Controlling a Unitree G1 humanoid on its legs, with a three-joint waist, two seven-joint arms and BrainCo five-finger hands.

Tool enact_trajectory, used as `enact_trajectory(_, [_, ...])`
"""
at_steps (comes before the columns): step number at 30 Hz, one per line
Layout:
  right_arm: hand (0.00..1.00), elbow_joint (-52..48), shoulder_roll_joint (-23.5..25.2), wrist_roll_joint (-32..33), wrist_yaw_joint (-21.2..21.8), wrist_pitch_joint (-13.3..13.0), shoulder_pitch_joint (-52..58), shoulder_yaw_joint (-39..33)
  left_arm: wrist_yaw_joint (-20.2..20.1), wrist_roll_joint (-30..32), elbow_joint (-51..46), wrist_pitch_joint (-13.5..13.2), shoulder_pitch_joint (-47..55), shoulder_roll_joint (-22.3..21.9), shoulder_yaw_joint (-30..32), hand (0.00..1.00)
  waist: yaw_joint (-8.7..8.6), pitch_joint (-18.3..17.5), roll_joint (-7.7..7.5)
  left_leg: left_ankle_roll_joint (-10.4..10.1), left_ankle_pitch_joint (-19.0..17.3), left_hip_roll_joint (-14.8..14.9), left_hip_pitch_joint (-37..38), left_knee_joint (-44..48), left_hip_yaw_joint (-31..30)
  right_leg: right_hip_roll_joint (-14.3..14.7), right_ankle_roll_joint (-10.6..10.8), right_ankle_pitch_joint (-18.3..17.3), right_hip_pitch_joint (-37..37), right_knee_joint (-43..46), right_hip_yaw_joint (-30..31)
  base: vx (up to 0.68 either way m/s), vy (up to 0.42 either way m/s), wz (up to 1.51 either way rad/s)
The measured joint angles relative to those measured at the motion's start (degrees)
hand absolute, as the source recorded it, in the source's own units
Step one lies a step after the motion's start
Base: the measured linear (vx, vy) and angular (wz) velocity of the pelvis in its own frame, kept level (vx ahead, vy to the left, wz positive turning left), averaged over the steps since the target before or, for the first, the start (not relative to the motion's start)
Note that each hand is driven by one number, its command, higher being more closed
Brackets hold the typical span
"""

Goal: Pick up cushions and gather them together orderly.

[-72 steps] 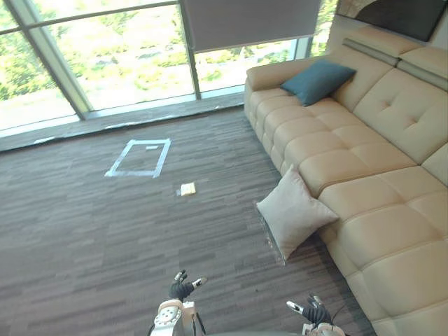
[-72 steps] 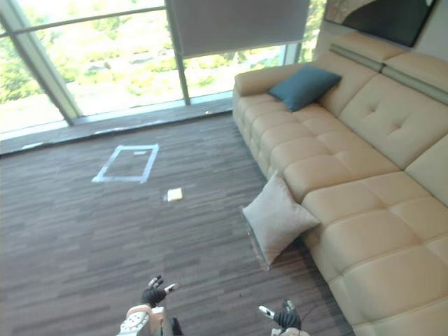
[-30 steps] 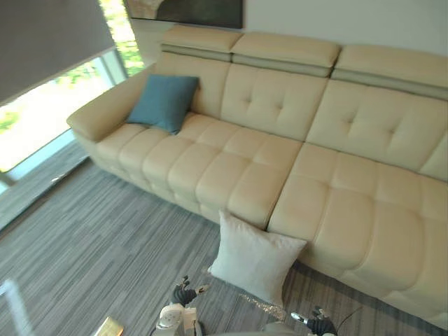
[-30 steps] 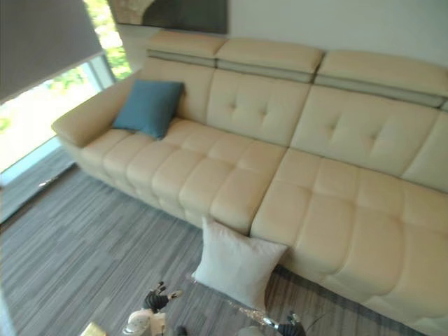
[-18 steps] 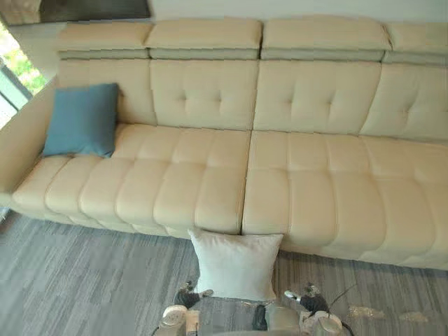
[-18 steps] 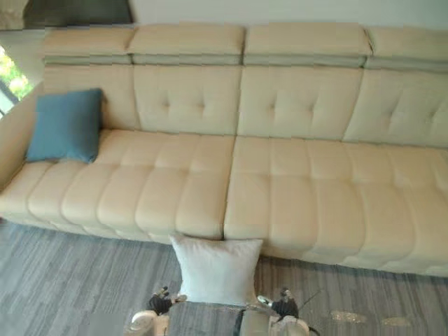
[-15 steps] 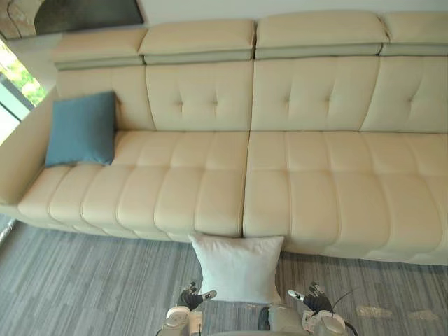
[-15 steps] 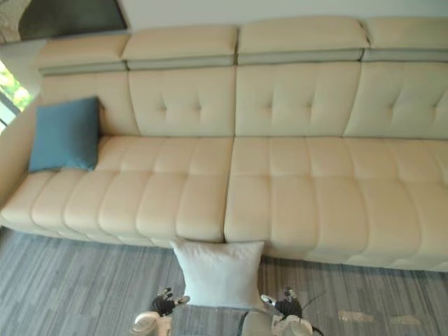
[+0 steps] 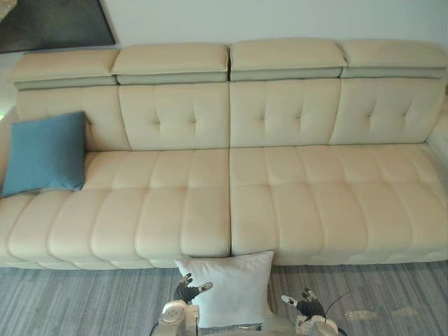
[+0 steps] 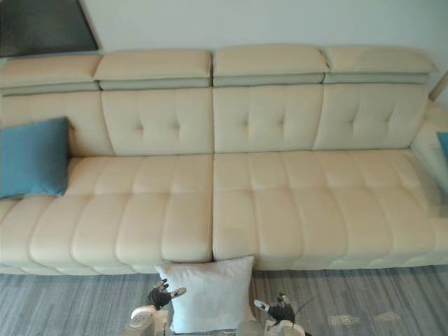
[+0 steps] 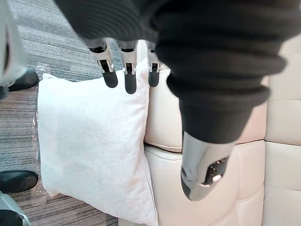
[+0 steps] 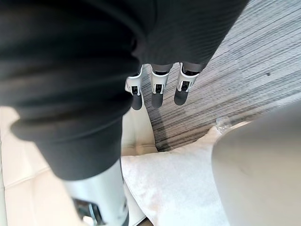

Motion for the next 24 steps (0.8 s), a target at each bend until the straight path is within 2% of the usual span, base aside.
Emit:
enact_trajectory(6, [0.00,1.5,-0.7,0.0,-0.1,-0.1,-0.1,-2.1,0.1,0.0,2.2,-0.1,0.3,0.5,-2.2,0.00,-0.34,-1.4,2.00,0.7,3.7,-1.6,3.2,-6.7,0.2,-0.3,0.4,2.2,2.0,-3.8,0.4,0.01,0.033,-0.01])
enact_trajectory(9, [0.00,2.5,-1.0,0.3,-0.3,-0.2,-0.6,-2.4,0.3,-0.2,2.2,-0.1,0.3,0.8,-2.2,0.00,-0.22,-1.3,2.03,0.6,5.2,-1.6,4.1,-9.0,0.3,0.5,-0.1,3.4,2.0,-4.4,0.8,-0.03,-0.002,-0.04])
enact_trajectory(10, [0.00,2.5,-1.2,0.3,-0.5,-0.2,-0.9,-2.4,0.9,-0.3,2.2,-0.1,0.1,1.0,-2.2,0.00,-0.18,-0.4,1.45,0.5,5.6,-1.6,3.8,-9.4,0.4,0.7,-0.3,3.5,1.1,-3.9,1.0,-0.09,-0.025,-0.09])
enact_trajectory(11, [0.00,2.5,-1.4,0.6,-0.7,-0.2,-1.5,-2.4,1.3,-0.9,2.1,-0.1,-0.5,1.1,-2.1,0.00,-0.09,0.1,1.84,0.5,5.6,-1.5,3.7,-9.4,0.7,0.8,-0.3,3.6,-0.1,-3.0,1.4,-0.16,-0.030,-0.20])
enact_trajectory(13, [0.00,1.9,-1.7,2.2,-1.2,-0.4,-3.3,-2.3,2.2,-2.2,1.9,-0.1,-2.0,1.6,-1.4,0.00,-0.04,1.9,1.27,0.7,5.3,-1.3,-0.5,-7.2,1.7,0.7,-0.3,3.5,-4.9,0.8,2.7,-0.18,-0.032,-0.19])
enact_trajectory(14, [0.00,1.6,-2.0,2.9,-1.7,-0.9,-4.6,-2.3,3.0,-3.1,1.2,-0.1,-3.7,2.3,-1.0,0.00,-0.07,3.2,0.99,0.9,3.9,-0.4,-5.6,-2.2,1.7,0.5,-0.3,3.5,-9.3,3.3,3.1,-0.17,-0.046,-0.02])
enact_trajectory(16, [0.00,-1.3,-3.2,4.8,-3.2,-1.1,-7.0,-2.3,4.8,-5.6,-2.0,-0.3,-7.3,3.3,1.0,0.00,0.22,7.6,1.65,1.3,-0.6,2.4,-16.6,10.4,1.2,1.4,-0.6,2.8,-17.5,9.2,3.2,-0.31,-0.042,-0.03])
enact_trajectory(18, [0.00,-3.1,-3.6,5.5,-4.0,-1.8,-7.7,-2.3,5.7,-8.0,-3.3,-0.6,-8.5,4.1,1.7,0.00,0.26,8.4,1.77,1.2,-3.0,3.5,-22.6,15.9,0.3,1.4,-0.7,0.7,-22.4,12.3,3.2,-0.34,-0.033,0.01])
enact_trajectory(19, [0.00,-4.4,-4.2,6.6,-4.7,-1.9,-8.9,-2.3,6.5,-9.4,-4.3,-1.0,-10.4,4.7,2.9,0.00,0.27,10.0,1.87,1.5,-4.1,4.2,-26.9,20.1,-0.1,1.3,-1.0,-0.1,-26.5,16.0,3.1,-0.28,-0.029,0.08])
enact_trajectory(24, [0.00,-8.0,-4.9,9.2,-6.6,-2.8,-13.1,-3.0,7.9,-12.8,-8.0,-1.6,-14.3,6.4,5.8,0.00,0.48,11.3,1.93,1.5,-4.4,5.4,-37.4,25.7,-1.4,1.3,-1.0,-0.4,-36.2,20.9,2.7,-0.18,-0.019,0.09])
